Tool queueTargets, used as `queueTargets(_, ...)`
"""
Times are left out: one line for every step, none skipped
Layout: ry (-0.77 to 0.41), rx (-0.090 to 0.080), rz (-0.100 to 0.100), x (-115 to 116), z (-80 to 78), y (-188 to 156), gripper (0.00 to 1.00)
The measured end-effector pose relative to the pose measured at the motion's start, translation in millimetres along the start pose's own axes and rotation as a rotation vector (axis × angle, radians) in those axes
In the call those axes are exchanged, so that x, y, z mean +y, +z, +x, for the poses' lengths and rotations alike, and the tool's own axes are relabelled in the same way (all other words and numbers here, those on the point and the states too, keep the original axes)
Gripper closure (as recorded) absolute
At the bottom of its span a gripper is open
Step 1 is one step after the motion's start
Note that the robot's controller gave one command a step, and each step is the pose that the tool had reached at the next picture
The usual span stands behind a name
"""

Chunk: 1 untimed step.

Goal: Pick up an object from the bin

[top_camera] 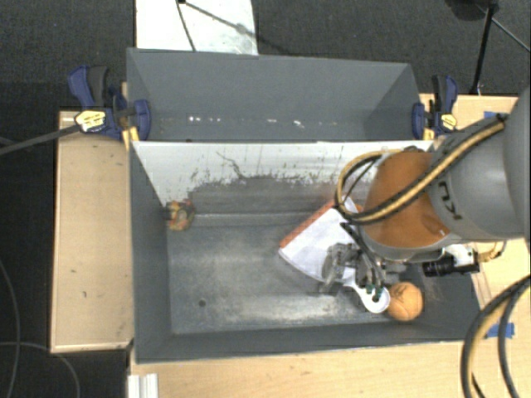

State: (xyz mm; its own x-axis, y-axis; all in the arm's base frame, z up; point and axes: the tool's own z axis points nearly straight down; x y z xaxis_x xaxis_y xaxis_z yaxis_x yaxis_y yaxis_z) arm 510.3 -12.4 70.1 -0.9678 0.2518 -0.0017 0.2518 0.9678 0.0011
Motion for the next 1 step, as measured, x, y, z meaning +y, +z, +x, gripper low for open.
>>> queueTargets(0.000, 0.006, 0.001, -0.3, 1.7, -5.1, 1.00)
